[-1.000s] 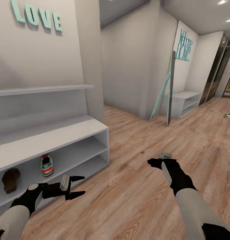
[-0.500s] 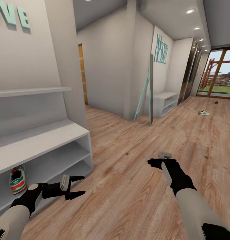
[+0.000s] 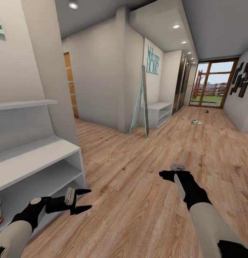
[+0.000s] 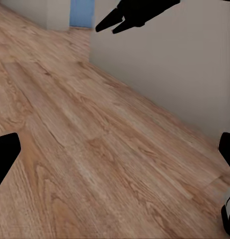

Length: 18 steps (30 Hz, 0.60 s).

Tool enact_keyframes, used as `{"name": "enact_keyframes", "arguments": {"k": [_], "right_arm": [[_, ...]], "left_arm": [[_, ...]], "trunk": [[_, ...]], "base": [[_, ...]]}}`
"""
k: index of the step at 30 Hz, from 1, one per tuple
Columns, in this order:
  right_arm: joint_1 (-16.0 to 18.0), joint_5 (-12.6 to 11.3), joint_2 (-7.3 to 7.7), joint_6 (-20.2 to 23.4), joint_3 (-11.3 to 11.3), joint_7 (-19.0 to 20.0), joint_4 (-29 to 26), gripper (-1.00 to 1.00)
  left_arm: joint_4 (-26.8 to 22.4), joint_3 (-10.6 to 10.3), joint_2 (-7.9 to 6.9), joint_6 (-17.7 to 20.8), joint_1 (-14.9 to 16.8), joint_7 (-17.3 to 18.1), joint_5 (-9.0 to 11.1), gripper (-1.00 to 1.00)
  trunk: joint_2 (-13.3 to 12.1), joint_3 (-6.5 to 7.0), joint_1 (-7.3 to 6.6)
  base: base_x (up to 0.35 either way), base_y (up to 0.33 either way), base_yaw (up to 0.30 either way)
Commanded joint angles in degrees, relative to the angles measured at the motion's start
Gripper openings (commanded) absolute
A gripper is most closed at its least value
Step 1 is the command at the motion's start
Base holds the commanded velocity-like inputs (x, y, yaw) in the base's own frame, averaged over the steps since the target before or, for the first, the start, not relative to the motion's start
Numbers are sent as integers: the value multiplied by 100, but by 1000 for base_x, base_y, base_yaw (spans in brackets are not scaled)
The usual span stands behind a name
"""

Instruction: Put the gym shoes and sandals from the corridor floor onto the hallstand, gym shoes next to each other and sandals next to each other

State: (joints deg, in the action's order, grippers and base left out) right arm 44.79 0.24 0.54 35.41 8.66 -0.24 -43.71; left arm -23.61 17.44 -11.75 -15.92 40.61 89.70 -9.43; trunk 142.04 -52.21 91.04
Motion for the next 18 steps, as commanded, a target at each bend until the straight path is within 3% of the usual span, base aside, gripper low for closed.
{"name": "enact_keyframes", "arguments": {"k": [1, 7, 18], "right_arm": [[3, 3, -1, 27, 5, -3, -6, 100], [5, 3, -1, 27, 6, -3, -6, 100], [5, 3, -1, 27, 5, -3, -6, 100]], "left_arm": [[-2, 49, 6, -43, 6, 21, -50, 100], [-4, 43, 6, -44, 1, 21, -50, 100], [-3, 46, 6, -43, 5, 13, -50, 100]], "trunk": [[3, -1, -1], [3, 28, -1], [3, 82, -1]], "base": [[0, 0, -292], [44, 0, -292], [320, 0, -291]]}}
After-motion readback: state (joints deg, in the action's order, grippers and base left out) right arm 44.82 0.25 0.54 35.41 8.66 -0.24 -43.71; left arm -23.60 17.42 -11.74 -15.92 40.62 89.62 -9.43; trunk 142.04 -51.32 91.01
